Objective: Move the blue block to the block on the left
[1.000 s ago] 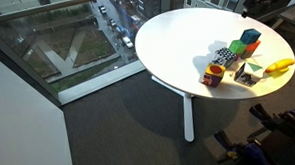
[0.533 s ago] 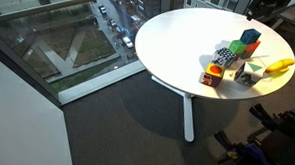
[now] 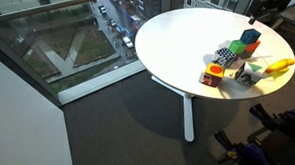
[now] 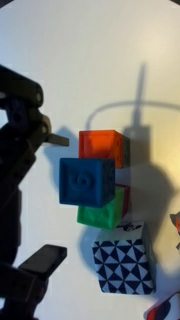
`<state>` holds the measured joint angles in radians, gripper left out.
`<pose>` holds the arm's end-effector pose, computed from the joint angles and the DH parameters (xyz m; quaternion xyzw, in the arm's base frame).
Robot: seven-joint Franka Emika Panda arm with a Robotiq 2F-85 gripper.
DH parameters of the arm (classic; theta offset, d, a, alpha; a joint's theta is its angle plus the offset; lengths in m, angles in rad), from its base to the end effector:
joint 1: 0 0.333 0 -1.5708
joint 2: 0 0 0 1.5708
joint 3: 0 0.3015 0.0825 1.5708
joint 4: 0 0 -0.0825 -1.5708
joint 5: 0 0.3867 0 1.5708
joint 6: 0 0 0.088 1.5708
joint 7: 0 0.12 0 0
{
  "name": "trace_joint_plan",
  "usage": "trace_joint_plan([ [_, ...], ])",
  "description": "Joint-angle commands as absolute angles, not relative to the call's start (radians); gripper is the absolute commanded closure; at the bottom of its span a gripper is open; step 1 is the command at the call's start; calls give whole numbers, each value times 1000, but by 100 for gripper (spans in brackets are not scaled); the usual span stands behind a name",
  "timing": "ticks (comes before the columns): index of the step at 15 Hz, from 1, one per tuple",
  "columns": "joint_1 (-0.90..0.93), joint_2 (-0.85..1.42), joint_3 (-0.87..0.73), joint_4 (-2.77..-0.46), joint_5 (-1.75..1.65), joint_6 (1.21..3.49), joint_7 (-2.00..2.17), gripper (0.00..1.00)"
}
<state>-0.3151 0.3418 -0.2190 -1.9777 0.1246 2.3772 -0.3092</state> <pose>0.5311 -0.3073 0.2766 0.9884 -0.1480 0.0345 0.0063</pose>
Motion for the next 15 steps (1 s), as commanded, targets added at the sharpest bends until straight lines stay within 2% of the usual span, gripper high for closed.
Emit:
trace_joint_plan([
  [1,-340,382,-210,-1942,114,2412,-314,0],
  [15,-388,442,-159,-1936,146,2459,-366,0],
])
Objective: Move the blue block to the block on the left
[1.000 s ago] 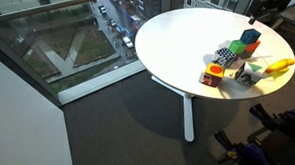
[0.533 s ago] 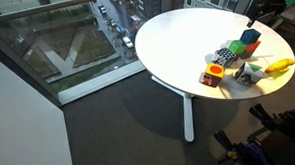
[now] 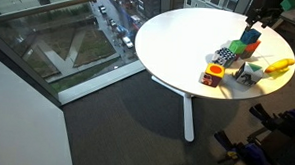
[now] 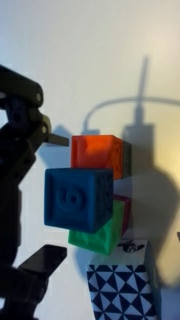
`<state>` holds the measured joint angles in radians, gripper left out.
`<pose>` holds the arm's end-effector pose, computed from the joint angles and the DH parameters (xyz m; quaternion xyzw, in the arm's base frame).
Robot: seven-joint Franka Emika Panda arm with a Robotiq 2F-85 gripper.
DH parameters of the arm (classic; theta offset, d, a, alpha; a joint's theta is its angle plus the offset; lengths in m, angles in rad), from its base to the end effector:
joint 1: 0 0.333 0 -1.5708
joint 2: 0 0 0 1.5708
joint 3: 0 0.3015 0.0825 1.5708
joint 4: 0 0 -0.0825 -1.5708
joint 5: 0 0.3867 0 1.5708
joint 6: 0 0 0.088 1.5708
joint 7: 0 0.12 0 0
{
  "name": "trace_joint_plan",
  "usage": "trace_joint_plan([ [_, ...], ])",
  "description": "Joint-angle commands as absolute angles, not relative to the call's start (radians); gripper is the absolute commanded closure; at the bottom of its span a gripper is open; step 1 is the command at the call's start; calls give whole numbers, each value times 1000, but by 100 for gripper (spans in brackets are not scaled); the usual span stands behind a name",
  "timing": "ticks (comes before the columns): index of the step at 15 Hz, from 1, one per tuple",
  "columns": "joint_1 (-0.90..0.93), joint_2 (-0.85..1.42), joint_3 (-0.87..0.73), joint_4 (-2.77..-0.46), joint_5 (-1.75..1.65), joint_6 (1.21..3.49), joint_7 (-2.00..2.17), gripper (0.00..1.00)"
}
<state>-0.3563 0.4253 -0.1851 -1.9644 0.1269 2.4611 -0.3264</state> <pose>0.5341 -0.3168 0.2383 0.9886 -0.1450 0.0386 0.0133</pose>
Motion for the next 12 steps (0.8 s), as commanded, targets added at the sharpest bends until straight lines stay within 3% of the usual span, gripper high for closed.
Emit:
trace_joint_plan([
  [1,-390,444,-157,-1935,146,2458,-367,0],
  [11,-395,467,-151,-1934,139,2464,-370,0],
  [12,-394,468,-152,-1933,136,2459,-368,25],
])
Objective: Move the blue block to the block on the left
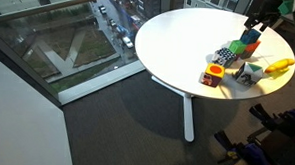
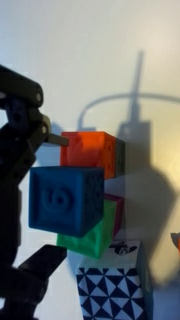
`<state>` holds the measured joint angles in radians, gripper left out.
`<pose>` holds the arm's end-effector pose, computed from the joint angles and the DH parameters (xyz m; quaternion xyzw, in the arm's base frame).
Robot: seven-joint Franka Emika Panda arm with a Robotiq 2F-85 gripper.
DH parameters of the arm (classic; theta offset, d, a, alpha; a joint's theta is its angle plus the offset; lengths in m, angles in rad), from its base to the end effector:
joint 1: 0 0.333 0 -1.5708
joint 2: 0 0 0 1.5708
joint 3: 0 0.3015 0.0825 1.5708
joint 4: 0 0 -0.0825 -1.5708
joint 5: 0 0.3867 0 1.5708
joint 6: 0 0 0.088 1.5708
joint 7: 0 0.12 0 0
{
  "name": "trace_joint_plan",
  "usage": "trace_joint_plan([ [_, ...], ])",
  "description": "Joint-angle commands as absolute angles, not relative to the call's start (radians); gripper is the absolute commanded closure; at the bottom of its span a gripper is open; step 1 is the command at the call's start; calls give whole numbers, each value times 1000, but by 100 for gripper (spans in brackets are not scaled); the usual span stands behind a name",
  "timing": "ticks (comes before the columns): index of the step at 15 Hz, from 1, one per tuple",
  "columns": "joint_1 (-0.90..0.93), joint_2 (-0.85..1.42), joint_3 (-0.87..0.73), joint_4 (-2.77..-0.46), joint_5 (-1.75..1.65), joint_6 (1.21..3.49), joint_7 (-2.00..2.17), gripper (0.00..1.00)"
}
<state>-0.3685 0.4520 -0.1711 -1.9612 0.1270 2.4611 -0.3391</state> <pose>0.5329 -0.3155 0.2227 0.9899 -0.1385 0.0276 0.0082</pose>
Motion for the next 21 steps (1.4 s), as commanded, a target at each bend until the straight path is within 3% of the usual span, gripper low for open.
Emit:
trace_joint_plan([
  [1,-394,469,-152,-1933,136,2458,-368,26],
  [6,-391,464,-154,-1931,128,2446,-366,67],
  [21,-374,322,-150,-2001,117,2428,-439,70],
])
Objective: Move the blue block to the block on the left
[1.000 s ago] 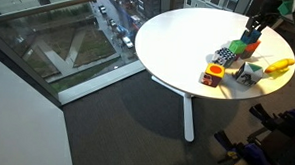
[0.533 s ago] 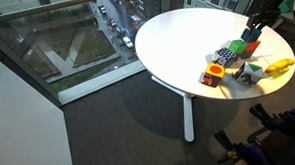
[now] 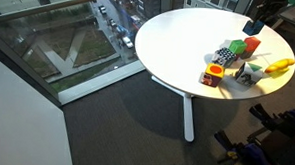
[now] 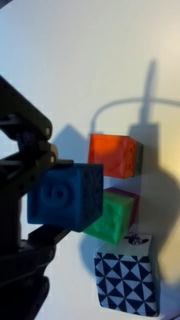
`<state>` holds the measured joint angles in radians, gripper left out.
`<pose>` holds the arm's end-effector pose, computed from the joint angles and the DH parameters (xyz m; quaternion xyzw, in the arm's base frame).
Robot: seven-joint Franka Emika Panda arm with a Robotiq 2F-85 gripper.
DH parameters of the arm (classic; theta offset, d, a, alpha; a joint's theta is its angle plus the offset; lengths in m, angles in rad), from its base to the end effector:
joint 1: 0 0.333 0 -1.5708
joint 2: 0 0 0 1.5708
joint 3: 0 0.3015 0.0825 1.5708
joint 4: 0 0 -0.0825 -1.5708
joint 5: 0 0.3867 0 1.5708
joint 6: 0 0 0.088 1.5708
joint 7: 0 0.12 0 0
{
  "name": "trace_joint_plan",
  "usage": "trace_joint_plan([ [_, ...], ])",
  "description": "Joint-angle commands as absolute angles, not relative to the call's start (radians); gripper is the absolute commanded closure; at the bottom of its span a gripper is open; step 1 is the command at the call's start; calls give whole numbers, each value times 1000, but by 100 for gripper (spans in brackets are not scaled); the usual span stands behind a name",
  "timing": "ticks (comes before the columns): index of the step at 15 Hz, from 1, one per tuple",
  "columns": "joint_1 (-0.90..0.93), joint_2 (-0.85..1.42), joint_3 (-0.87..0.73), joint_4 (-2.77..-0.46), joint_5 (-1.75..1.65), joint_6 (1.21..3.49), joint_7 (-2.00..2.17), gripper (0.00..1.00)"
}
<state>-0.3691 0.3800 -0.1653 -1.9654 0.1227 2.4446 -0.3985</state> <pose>0.5377 -0.3134 0.2632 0.9930 -0.1052 0.0527 0.0135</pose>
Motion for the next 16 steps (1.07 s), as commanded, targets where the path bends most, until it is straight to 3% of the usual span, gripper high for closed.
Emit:
trace_joint_plan([
  [1,-371,313,-146,-2007,120,2430,-444,70],
  [16,-248,256,-147,-2156,57,2461,-295,70],
])
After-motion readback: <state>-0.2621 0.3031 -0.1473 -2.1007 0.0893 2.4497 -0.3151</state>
